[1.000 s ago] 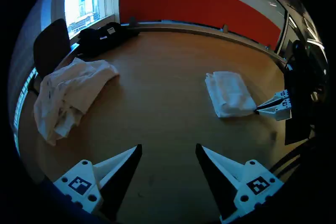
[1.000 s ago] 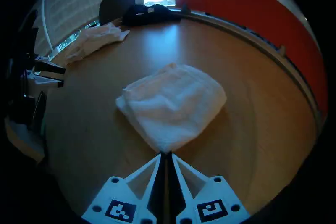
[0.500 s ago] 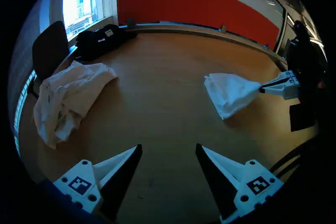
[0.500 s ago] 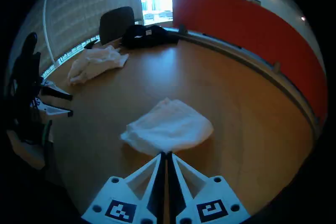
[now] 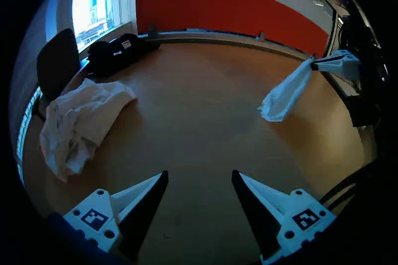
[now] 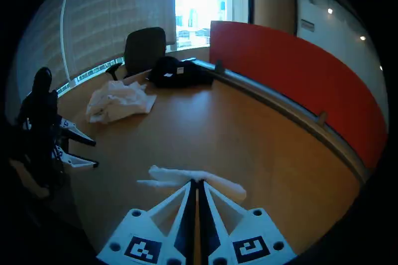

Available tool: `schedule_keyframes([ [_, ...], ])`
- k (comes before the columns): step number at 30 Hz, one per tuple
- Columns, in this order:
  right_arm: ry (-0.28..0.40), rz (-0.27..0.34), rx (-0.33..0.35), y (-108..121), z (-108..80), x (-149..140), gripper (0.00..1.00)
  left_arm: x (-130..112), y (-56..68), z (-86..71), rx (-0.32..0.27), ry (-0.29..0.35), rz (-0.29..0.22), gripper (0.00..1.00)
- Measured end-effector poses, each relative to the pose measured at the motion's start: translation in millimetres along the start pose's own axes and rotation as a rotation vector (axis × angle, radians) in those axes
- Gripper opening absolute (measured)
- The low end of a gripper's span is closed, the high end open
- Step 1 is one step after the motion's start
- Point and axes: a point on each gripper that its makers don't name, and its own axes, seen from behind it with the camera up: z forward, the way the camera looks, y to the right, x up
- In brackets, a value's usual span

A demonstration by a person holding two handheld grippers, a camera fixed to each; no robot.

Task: Fold towel

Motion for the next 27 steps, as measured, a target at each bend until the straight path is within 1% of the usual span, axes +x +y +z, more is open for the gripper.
schedule_keyframes([
  [3,0.010,0.003,0.000,4,-7.7,8,0.06,3,2.5,-0.5,-0.004,0.004,0.001,0.94],
  [6,0.008,0.003,-0.002,8,-14.0,11,0.06,6,4.7,-0.8,-0.007,0.009,0.002,0.94],
  [12,0.006,-0.006,-0.011,15,-26.2,10,0.06,9,9.1,-0.4,-0.010,0.012,0.009,0.95],
  [18,0.012,0.006,-0.020,25,-39.5,9,0.06,12,12.2,-0.7,-0.012,0.015,0.018,0.94],
  [22,0.017,0.020,-0.032,36,-52.1,7,0.06,15,13.2,-0.7,-0.013,0.017,0.021,0.95],
  [27,0.011,0.033,-0.059,58,-74.0,-3,0.06,17,15.2,1.4,-0.013,0.017,0.028,0.94],
])
